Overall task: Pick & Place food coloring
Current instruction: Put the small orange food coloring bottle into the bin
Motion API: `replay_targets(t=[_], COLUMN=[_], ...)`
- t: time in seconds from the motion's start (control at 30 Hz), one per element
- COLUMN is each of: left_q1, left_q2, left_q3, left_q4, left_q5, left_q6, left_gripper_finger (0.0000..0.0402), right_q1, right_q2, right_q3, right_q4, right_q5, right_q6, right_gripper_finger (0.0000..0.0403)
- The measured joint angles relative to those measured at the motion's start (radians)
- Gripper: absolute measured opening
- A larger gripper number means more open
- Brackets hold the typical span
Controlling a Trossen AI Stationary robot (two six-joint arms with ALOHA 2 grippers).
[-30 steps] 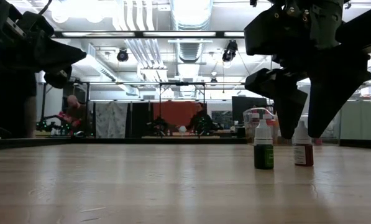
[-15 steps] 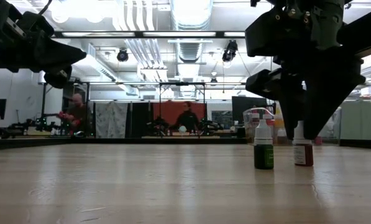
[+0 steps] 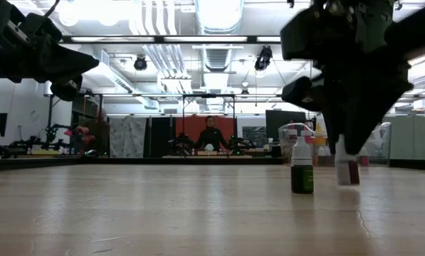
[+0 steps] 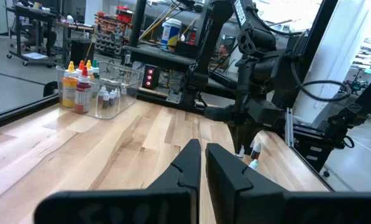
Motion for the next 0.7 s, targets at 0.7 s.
replay_targets(t=[0.7], left_q1=[0.0], left_q2=[0.005], left_q3=[0.0], left_q4=[0.0], left_q5=[0.0], left_q6=[0.0], left_gripper_finger=[0.0], right_q1=[-0.18], right_q2=[-0.197], right_q3=[0.115], right_q4=[-0.274], right_q5=[0.056], right_q6=[0.087], right_gripper_finger=[0.005])
